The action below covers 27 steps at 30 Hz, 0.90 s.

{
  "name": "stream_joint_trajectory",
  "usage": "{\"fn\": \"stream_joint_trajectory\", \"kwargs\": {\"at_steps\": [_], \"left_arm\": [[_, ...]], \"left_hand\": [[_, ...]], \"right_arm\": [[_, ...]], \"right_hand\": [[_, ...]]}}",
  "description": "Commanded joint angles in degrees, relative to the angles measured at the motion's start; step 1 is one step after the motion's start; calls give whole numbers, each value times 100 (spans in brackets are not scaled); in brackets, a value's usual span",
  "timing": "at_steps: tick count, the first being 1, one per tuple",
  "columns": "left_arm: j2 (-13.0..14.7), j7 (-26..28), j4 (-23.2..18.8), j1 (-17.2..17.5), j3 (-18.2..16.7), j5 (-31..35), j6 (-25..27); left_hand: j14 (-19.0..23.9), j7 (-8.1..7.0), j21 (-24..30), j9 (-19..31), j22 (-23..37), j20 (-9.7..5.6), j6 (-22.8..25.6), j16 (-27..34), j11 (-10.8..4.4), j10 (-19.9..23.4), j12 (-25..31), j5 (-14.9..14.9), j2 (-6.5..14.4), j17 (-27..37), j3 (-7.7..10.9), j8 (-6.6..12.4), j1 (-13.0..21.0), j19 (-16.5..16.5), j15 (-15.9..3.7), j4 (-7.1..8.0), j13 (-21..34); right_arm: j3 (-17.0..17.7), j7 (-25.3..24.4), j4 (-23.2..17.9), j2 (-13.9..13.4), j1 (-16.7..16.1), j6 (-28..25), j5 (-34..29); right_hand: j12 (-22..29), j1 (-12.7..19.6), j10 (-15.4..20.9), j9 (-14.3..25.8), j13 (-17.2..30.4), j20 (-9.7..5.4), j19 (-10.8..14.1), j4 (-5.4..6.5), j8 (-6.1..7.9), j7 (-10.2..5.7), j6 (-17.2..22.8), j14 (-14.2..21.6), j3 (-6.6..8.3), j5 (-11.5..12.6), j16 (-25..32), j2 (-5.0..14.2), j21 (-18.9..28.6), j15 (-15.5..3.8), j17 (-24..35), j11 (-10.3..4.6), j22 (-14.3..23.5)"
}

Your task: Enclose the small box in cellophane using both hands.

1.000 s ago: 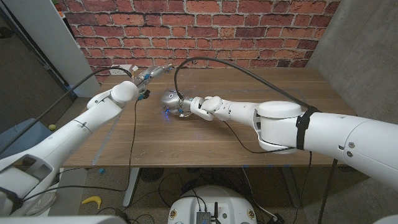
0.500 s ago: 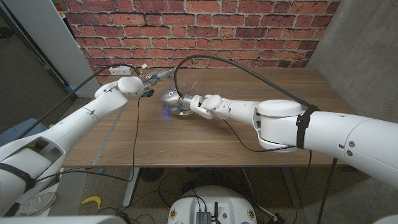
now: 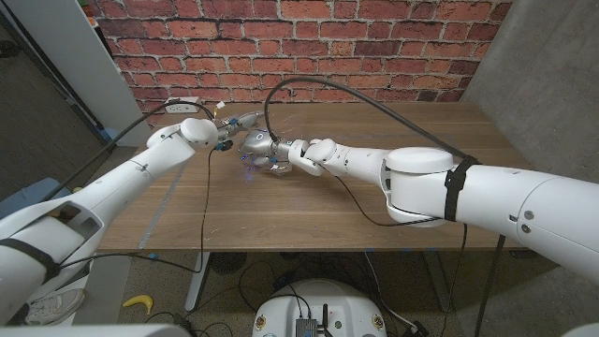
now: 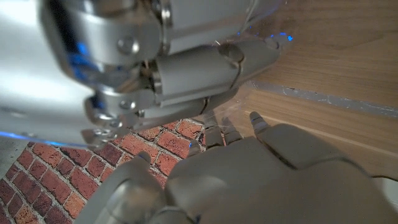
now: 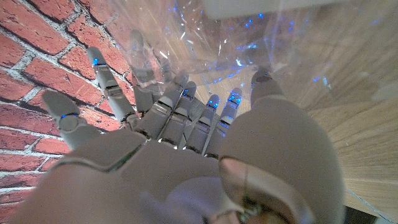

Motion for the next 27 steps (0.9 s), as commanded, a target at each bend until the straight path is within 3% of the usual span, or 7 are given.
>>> {"fn": "stream_joint_trajectory", "kwargs": {"at_steps": [1,2,7,11,20,27], "left_arm": [[-30,-32,96,-18,107,-45,62],[-28,-29,88,-12,111,-46,72],[-28,8,67,20,124,-47,104],[-29,27,67,29,139,-40,132],[-31,74,36,49,148,-34,156],[-17,113,-8,58,143,-18,176]], "left_hand": [[-56,-8,-19,17,8,53,-235,8,-4,-122,-21,54,-99,11,-106,51,13,-765,32,-9,15],[-60,-19,-30,17,7,64,-257,9,-3,-156,-25,60,-109,10,-126,52,17,-792,32,-13,16],[-86,-29,-10,16,2,65,-336,11,50,-221,-5,91,-145,8,-218,66,32,-741,58,-26,18],[-91,-30,-19,15,-2,74,-360,15,64,-241,9,110,-158,7,-267,78,40,-764,62,-32,18],[-97,-41,-18,15,-8,68,-398,18,61,-267,23,136,-172,6,-332,86,50,-759,63,-40,18],[-103,-48,-24,14,-12,78,-424,20,63,-275,34,155,-176,5,-375,89,58,-771,57,-45,17]], "right_arm": [[195,-296,46,-226,105,699,111],[223,-274,15,-268,121,795,127],[459,68,-397,-613,168,1163,264],[789,685,-1024,-1028,131,1268,464],[1576,2091,-1880,-1530,-145,1299,1017],[2037,2839,-2420,-1745,-479,805,1273]], "right_hand": [[3,-759,-208,19,12,146,-127,318,30,96,-338,-209,-412,112,-41,-262,-88,-852,92,119,21],[-4,-1079,-347,25,16,217,-212,464,20,193,-545,-345,-593,146,-65,-345,-131,-726,129,218,25],[-18,-1765,-682,41,25,415,-529,770,18,386,-1016,-645,-985,171,-117,-516,-249,-510,192,366,33],[-15,-2115,-844,48,32,519,-761,936,37,431,-1180,-833,-1121,212,-145,-453,-308,-364,232,473,37],[-27,-2663,-1188,52,43,736,-1195,1075,14,483,-1574,-1128,-1373,265,-178,-439,-369,-129,289,575,38],[-57,-2799,-1552,51,40,883,-1243,1017,-10,525,-2026,-1326,-1480,327,-210,-420,-316,36,287,784,30]]}}
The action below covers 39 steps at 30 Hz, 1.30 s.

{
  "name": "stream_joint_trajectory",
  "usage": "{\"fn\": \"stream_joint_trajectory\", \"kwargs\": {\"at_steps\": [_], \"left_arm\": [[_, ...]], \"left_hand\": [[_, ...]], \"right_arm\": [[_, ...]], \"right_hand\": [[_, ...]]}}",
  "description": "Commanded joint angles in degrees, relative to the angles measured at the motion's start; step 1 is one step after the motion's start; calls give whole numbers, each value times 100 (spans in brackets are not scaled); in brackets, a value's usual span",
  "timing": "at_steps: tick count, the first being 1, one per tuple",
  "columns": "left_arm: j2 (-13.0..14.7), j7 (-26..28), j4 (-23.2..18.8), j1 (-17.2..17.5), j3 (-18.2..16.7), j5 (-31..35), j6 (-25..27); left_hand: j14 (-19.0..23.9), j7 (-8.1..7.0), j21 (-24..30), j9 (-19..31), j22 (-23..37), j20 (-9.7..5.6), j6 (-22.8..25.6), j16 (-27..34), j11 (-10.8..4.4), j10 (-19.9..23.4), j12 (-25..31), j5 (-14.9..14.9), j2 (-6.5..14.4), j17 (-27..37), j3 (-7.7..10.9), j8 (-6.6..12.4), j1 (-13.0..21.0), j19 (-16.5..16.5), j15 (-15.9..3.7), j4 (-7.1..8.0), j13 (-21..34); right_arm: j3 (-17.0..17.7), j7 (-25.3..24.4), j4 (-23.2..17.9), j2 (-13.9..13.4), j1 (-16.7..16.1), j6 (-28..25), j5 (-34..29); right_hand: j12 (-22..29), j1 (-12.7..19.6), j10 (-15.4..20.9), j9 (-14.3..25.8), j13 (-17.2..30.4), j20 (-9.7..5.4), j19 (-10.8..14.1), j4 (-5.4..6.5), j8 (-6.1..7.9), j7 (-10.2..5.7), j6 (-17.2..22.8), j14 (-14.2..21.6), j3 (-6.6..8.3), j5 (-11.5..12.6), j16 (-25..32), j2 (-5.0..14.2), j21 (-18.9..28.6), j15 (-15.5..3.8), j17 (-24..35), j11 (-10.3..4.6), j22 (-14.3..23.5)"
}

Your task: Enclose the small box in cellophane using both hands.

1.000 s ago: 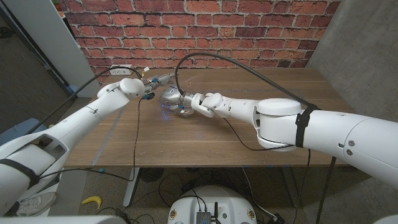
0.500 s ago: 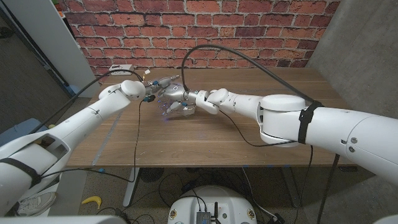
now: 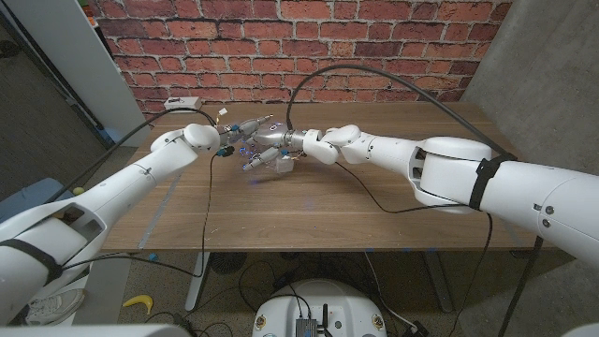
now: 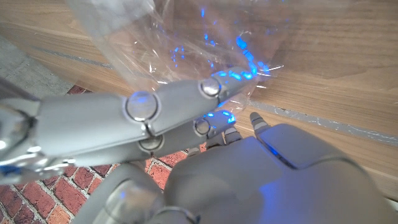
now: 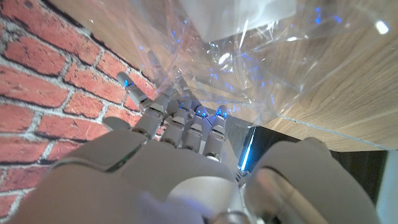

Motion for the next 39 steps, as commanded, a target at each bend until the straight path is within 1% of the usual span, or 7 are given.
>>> {"fn": "stream_joint_trajectory", "kwargs": {"at_steps": [1,15,25,26,28,31,39], "left_arm": [[15,82,-75,29,0,22,50],[40,103,-119,39,13,43,184],[-6,62,-115,-75,187,246,373],[-15,59,-107,-93,220,287,381],[-37,81,-92,-106,267,357,336],[-35,187,-167,-87,331,520,267],[-16,372,-369,-6,310,727,158]], "left_hand": [[-42,-15,-23,13,2,55,-398,20,26,-30,36,24,-33,20,-43,38,6,-749,-3,5,19],[-73,-25,-33,12,-11,52,-474,17,40,-70,55,83,-34,18,-175,46,27,-763,-8,-10,18],[-260,-116,-59,11,-22,48,-730,-17,2,-483,-28,151,-30,19,-335,12,42,-822,29,-20,18],[-276,-135,-60,11,-22,53,-748,-17,-26,-519,-31,156,-31,19,-351,14,42,-824,26,-20,18],[-316,-174,-66,9,-27,62,-776,2,-491,-592,2,197,-29,20,-450,45,47,-841,-2,-22,15],[-375,-250,-69,8,-30,52,-777,5,-863,-753,-9,237,-6,20,-542,63,56,-849,-106,-24,13],[-510,-256,-85,9,-34,29,-802,-15,-943,-1045,-43,272,35,17,-612,63,78,-890,-160,-31,13]], "right_arm": [[910,1385,-1079,-559,-478,-429,521],[1859,2252,-2245,-1228,-1144,-1201,1287],[2220,2732,-2787,-1559,-1329,-1154,1615],[2258,2758,-2821,-1573,-1351,-1146,1656],[2304,2793,-2879,-1594,-1374,-1135,1681],[2424,2850,-2843,-1576,-1423,-1043,1866],[2878,2990,-2602,-1497,-1602,-632,2688]], "right_hand": [[-15,-12,-213,25,13,103,4,-42,-2,31,-200,-75,-54,72,-14,-2,59,18,6,150,13],[5,192,-574,24,-26,273,38,-200,-18,197,-949,-166,-105,166,-30,22,97,362,-110,652,1],[6,282,-746,24,-41,281,3,-250,13,211,-1198,-260,-137,198,-46,25,95,301,-166,502,-2],[8,295,-763,24,-42,280,12,-256,23,211,-1204,-257,-139,203,-41,30,100,288,-172,436,-3],[12,314,-788,24,-43,283,17,-264,33,200,-1224,-245,-141,210,-31,39,103,253,-182,367,-3],[16,323,-799,24,-44,289,49,-267,37,193,-1242,-233,-145,214,-23,44,117,240,-188,337,-3],[59,348,-752,26,-45,230,136,-274,120,254,-1097,-162,-162,228,15,67,151,196,-210,283,-2]]}}
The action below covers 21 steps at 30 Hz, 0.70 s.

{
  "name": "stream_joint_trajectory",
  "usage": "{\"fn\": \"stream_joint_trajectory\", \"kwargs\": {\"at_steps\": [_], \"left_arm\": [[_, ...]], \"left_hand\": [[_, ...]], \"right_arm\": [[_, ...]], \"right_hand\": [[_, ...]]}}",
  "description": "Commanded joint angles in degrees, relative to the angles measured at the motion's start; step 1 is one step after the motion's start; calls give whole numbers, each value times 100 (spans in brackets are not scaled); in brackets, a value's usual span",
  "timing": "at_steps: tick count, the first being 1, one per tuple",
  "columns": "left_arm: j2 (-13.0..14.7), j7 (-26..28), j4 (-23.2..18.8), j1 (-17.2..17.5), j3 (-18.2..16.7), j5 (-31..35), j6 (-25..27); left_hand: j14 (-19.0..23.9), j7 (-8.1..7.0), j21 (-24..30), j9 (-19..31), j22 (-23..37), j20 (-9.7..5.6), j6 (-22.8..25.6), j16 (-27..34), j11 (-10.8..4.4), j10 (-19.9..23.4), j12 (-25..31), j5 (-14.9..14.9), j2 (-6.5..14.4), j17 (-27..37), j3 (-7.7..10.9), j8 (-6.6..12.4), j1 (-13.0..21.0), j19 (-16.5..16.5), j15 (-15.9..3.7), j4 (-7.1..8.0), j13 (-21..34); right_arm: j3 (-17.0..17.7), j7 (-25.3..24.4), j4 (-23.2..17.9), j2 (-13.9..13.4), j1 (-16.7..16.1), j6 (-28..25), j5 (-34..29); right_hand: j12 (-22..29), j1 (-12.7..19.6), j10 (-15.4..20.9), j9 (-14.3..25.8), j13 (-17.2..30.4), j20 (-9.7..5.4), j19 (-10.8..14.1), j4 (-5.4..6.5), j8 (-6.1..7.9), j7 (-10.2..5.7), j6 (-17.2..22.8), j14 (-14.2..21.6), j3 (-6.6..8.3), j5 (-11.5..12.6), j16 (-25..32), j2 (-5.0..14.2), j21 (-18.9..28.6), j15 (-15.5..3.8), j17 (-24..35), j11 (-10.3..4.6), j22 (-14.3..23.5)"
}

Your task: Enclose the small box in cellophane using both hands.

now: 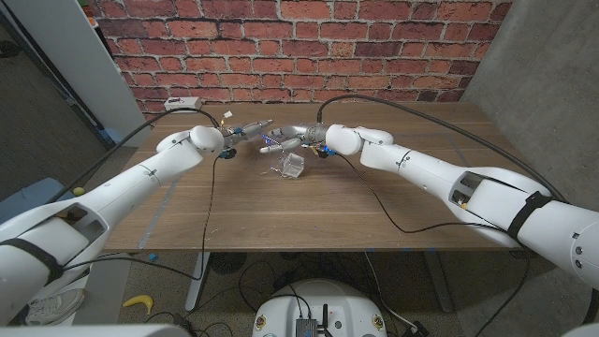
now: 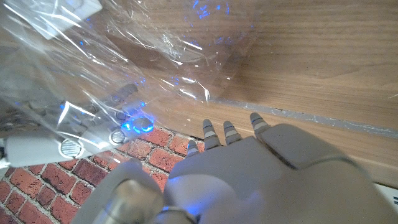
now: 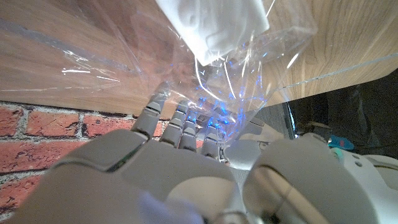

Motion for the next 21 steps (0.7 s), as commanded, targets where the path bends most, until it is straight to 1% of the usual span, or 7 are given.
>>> {"fn": "stream_joint_trajectory", "kwargs": {"at_steps": [1,4,7,10,13,17,21], "left_arm": [[-16,174,-166,40,67,314,-118],[-32,157,-158,35,63,333,-124],[-34,154,-170,44,50,347,-116],[-23,158,-204,70,22,344,-109],[-9,177,-240,100,-11,336,-92],[11,187,-283,138,-53,310,-87],[36,217,-339,193,-108,271,-83]], "left_hand": [[-84,-69,-25,8,14,28,-781,-17,-3,-87,2,56,16,16,-40,43,56,-893,-11,6,14],[-105,-69,-24,8,14,22,-781,-22,9,-118,-2,59,21,15,-46,44,59,-891,-11,5,14],[-115,-70,-27,9,13,16,-786,-18,54,-150,0,64,29,15,-55,44,64,-899,-12,3,14],[-125,-71,-26,9,12,21,-798,-17,40,-169,4,67,34,14,-63,40,68,-897,-12,1,14],[-129,-72,-27,9,12,18,-817,-14,37,-178,10,71,39,14,-70,34,71,-901,-13,-1,14],[-137,-72,-24,9,11,9,-869,-8,54,-187,25,78,50,13,-87,20,77,-894,-13,-4,14],[-141,-72,-26,9,11,13,-894,-3,64,-203,33,85,59,13,-100,17,81,-901,-15,-5,14]], "right_arm": [[610,307,70,-6,-271,432,975],[742,423,191,45,-321,540,1286],[823,489,300,74,-365,615,1486],[868,546,457,124,-397,645,1642],[768,243,270,47,-471,480,1324],[557,-139,132,20,-515,300,808],[330,-278,139,72,-478,32,409]], "right_hand": [[38,79,19,28,-3,-43,69,-34,57,12,97,44,-22,34,44,18,39,-35,-7,-51,13],[47,82,33,28,-3,-85,85,-34,73,5,133,42,-27,37,45,25,44,-41,-12,-50,13],[93,85,123,28,-4,-109,89,-16,153,-284,369,-6,-38,52,39,103,42,-92,-38,-90,14],[122,-19,228,17,-11,-154,-43,139,248,-558,803,-74,135,90,61,740,-3,-94,-54,-111,17],[154,31,387,0,-23,-232,-161,171,236,-564,1005,-37,409,97,87,1368,-29,-252,-100,-230,14],[168,122,484,-6,-30,-345,-317,167,182,-617,996,-63,635,90,78,1567,-69,-299,-132,-305,10],[49,83,260,-14,-43,-351,-539,240,-5,-754,611,-262,878,7,13,1491,-96,-348,-168,-435,-1]]}}
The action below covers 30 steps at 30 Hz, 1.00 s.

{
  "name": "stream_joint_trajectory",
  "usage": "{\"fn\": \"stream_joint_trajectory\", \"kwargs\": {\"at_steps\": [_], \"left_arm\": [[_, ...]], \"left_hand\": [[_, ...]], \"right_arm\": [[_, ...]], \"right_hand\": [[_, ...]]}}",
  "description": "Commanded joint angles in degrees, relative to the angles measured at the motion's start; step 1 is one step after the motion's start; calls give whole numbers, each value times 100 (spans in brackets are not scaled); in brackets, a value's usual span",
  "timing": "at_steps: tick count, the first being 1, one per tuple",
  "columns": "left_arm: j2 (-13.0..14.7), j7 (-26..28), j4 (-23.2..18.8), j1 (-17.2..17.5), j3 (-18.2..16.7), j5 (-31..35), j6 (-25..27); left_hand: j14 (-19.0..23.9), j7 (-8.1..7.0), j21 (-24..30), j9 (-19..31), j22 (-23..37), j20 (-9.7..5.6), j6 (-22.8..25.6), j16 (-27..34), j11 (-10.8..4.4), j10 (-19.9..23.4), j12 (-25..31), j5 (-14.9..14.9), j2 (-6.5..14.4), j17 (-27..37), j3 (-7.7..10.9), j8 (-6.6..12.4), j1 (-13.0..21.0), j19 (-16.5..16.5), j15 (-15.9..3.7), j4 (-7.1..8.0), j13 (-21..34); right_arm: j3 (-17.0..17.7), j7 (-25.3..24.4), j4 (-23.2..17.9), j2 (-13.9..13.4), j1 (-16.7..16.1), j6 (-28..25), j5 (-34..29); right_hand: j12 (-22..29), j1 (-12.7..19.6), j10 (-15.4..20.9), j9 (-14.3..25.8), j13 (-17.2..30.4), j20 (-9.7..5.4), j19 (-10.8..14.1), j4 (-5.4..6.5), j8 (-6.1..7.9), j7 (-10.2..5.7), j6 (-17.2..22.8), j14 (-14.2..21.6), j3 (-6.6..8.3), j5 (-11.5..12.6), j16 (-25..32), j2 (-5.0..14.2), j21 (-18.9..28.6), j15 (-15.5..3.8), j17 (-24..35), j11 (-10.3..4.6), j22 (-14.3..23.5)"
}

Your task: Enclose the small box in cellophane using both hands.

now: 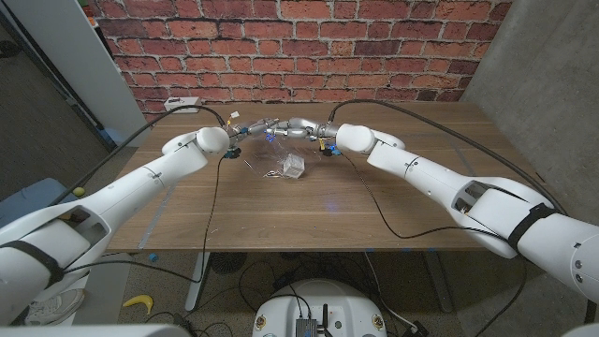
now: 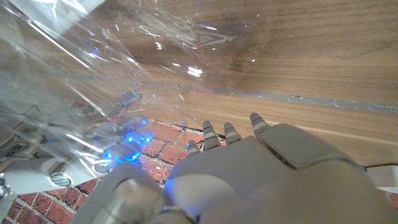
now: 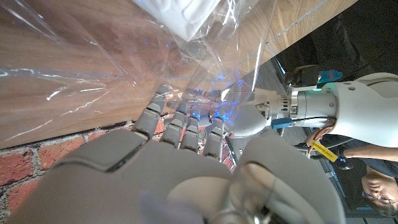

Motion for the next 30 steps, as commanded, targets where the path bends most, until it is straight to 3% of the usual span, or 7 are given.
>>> {"fn": "stream_joint_trajectory", "kwargs": {"at_steps": [1,5,12,17,19,23,30], "left_arm": [[59,74,-145,125,-142,-38,7],[99,117,-218,197,-217,-102,-16],[175,145,-342,317,-324,-214,-48],[212,148,-392,374,-386,-292,-85],[235,164,-428,396,-404,-298,-85],[274,182,-488,448,-459,-352,-93],[309,201,-548,492,-513,-404,-121]], "left_hand": [[-72,-74,-2,9,15,17,-898,5,-12,-68,35,38,17,12,-43,-6,38,-897,-7,-4,13],[-75,-74,-1,9,15,16,-930,9,13,-92,38,44,26,12,-57,-10,42,-895,-10,-6,13],[-75,-73,3,10,14,22,-955,15,34,-110,45,51,34,11,-73,-10,46,-887,-6,-8,13],[-74,-73,0,10,13,9,-971,19,55,-124,51,57,41,10,-89,-8,49,-894,-1,-9,13],[-74,-73,6,10,13,18,-982,20,50,-124,55,60,44,10,-95,-9,50,-880,0,-10,12],[-76,-73,2,10,13,28,-1000,22,39,-141,59,65,51,10,-111,-7,53,-892,0,-11,12],[-69,-72,-1,10,12,34,-1011,26,56,-168,57,71,56,9,-128,-4,56,-898,4,-13,12]], "right_arm": [[-396,-492,-77,44,-110,-476,-792],[-639,-588,-14,143,-38,-704,-1161],[-875,-1183,419,382,-24,-666,-1547],[-903,-1086,1112,695,85,-492,-1310],[-937,-1056,1331,785,120,-495,-1260],[-1004,-1094,1578,874,125,-571,-1219],[-1184,-1195,1771,918,85,-760,-1282]], "right_hand": [[-98,-74,-231,-3,4,73,-296,38,-132,-113,-340,-278,133,-84,-77,-155,-59,-107,-45,-99,-10],[-173,-166,-640,-7,-8,142,-775,-23,-182,-209,-753,-737,61,-223,-180,-324,-106,-119,-162,-200,-30],[-130,-175,-776,-7,-16,214,-1222,-95,-119,-237,-825,-1110,5,-293,-196,-410,-116,-101,-265,-383,-46],[-146,-168,-970,-6,-28,143,-1614,-60,-98,-247,-776,-1601,69,-268,-224,-212,-115,-309,-350,-645,-61],[-168,-273,-1191,-12,-35,140,-1983,23,-144,-250,-941,-1953,69,-237,-226,-152,-148,-335,-392,-777,-72],[-199,-477,-1787,-15,-41,257,-2661,92,-164,-252,-1239,-2609,53,-163,-204,-163,-127,-89,-431,-896,-74],[-214,-502,-2612,-20,-36,414,-3074,-24,-194,-247,-1818,-3081,-51,-102,-186,-316,-92,86,-452,-891,-72]]}}
